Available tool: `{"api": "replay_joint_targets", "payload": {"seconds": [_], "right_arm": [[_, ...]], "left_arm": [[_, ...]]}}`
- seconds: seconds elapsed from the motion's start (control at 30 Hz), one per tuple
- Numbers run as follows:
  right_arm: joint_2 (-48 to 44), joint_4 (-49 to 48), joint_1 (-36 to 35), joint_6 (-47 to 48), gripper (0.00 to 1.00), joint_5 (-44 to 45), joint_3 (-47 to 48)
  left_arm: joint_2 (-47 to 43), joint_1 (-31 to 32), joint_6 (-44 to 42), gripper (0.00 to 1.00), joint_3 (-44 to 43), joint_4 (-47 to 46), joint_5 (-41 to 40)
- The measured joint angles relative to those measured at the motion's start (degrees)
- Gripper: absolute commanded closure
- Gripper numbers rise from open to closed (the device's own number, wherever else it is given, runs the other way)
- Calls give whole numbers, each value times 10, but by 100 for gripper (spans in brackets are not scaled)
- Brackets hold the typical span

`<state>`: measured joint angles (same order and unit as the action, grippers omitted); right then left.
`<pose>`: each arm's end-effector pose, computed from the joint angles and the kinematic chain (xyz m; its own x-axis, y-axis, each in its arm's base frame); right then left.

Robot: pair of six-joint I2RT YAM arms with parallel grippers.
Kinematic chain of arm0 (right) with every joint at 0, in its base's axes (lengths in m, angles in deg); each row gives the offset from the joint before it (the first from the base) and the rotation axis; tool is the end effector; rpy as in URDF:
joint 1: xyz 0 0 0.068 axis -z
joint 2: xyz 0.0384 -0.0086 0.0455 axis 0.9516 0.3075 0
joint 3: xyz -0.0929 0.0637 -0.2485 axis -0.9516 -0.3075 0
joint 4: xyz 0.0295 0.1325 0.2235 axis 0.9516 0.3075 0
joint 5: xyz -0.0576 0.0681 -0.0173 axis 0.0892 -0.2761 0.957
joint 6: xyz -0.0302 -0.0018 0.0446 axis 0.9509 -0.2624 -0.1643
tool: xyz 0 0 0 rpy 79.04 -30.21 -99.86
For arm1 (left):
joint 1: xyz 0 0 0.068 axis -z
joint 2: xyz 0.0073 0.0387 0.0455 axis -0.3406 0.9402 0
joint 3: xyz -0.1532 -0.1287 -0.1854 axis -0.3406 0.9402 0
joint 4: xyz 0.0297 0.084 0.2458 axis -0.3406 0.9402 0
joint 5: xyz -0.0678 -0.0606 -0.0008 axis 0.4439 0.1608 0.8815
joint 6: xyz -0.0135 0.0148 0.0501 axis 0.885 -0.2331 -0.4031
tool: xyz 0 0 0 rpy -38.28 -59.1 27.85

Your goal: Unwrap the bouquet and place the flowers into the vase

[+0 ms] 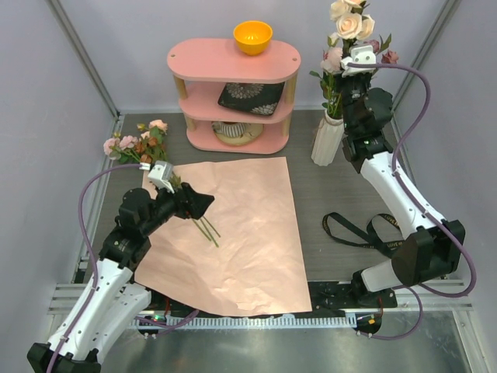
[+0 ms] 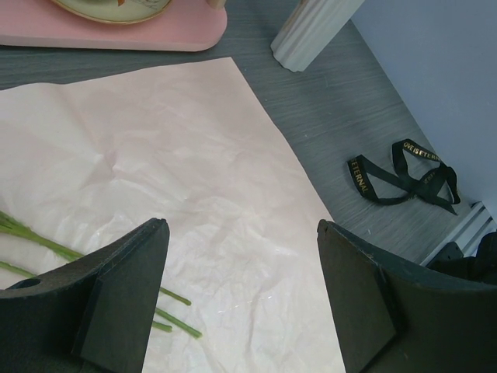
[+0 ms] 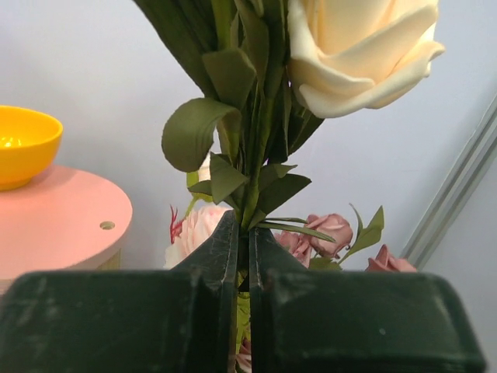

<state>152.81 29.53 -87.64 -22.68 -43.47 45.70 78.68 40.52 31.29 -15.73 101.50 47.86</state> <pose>0.3210 0.0817 0.4699 0.4284 -0.2713 -0.8619 0.0892 0.9619 -0.2584 0.1383 -0.0627 0.2991 -0.4495 -0.2885 -0.8454 0.4426 0.7502 -0.4913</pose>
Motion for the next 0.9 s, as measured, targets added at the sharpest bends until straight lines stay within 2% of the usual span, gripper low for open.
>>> {"api": "replay_joint_targets", "payload": {"seconds": [0.2, 0.73, 0.77, 0.9], "right_arm": [[0, -17, 0, -7, 99, 3, -53], [-3, -68, 8, -70, 91, 42, -207], [-3, -74, 10, -76, 89, 44, -214], [-2, -73, 12, -103, 66, 49, -224]], "left_arm": [[7, 0, 0, 19, -1, 2, 0], [8, -1, 0, 19, -1, 2, 0], [8, -1, 0, 19, -1, 2, 0], [8, -1, 0, 19, -1, 2, 0]]}}
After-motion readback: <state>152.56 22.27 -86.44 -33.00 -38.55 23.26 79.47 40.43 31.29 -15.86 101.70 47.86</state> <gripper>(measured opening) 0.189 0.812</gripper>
